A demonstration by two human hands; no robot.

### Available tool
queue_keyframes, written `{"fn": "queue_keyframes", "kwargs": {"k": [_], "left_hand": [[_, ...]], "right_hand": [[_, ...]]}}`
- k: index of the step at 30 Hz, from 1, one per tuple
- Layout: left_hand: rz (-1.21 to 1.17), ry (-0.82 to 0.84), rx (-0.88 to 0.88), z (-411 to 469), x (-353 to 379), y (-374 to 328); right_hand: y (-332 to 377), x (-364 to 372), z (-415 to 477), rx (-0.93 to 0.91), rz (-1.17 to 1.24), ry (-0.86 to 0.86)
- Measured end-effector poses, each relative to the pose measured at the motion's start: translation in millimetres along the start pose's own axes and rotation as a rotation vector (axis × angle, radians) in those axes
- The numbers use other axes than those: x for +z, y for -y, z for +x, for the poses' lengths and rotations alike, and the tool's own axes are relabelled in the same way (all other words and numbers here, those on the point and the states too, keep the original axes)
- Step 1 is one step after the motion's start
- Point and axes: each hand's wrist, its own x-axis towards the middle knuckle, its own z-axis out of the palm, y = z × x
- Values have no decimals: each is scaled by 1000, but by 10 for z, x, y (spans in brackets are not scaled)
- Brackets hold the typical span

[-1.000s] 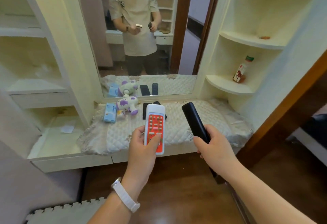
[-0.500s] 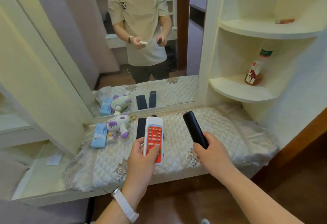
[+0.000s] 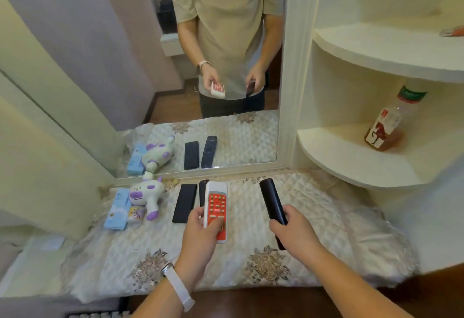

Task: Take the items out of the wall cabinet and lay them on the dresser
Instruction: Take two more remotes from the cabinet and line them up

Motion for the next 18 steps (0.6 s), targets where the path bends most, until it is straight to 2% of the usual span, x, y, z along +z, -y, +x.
{"fn": "queue_keyframes", "kwargs": {"k": [7,18], "left_hand": [[36,-20,-162,559,220,232],[47,141,-360,1499,473,534]], "right_hand": [[-228,291,550,152,-20,101],[-254,489,1323,330,-104,125]]}}
